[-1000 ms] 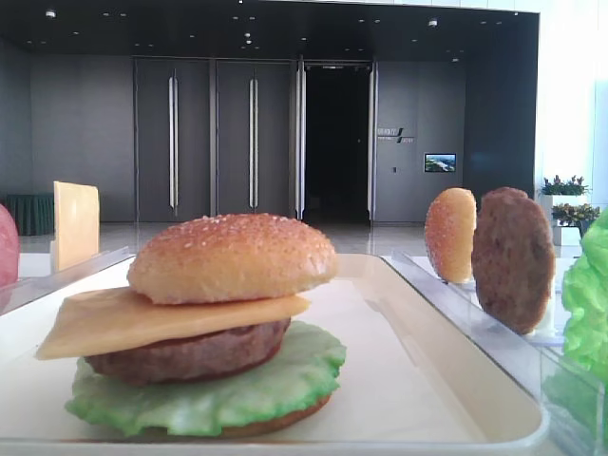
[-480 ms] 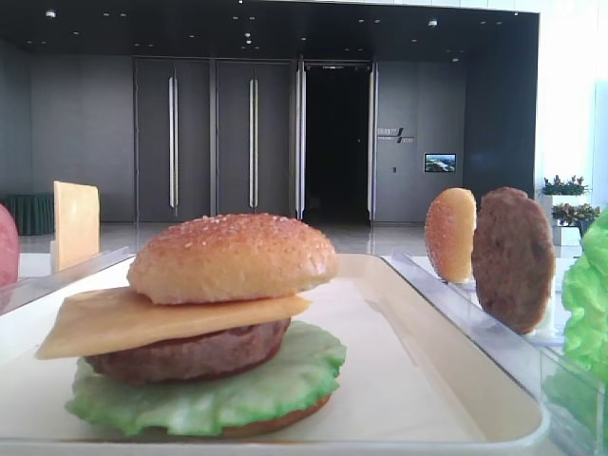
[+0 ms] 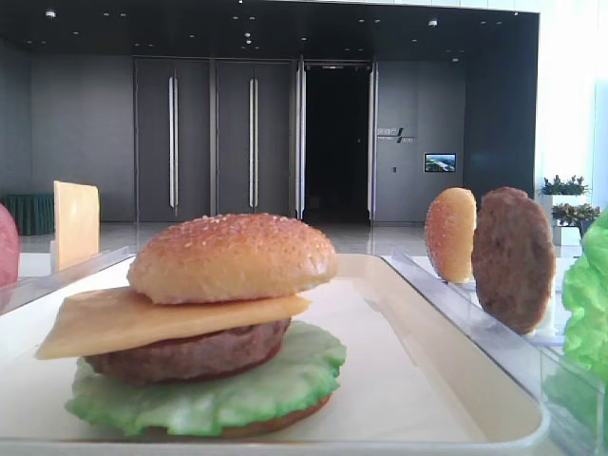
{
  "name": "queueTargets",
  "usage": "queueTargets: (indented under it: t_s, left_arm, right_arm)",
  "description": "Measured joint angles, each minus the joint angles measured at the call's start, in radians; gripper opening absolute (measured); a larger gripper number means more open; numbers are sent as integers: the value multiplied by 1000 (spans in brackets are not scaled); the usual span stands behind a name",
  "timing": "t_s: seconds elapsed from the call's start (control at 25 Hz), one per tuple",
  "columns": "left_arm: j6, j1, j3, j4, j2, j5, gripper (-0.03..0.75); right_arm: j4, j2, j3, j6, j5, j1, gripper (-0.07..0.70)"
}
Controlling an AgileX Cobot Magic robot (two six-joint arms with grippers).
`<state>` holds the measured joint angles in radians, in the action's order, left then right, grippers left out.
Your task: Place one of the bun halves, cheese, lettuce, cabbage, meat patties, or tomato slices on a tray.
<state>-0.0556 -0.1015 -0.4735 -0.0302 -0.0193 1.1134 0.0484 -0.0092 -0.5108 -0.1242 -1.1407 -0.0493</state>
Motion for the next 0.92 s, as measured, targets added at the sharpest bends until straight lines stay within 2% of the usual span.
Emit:
queueTargets:
  t_s: [0.92]
  left_arm:
    - [0,0,0,-2,0,0,450]
  right_arm:
    - [0,0,0,0,1,0,590]
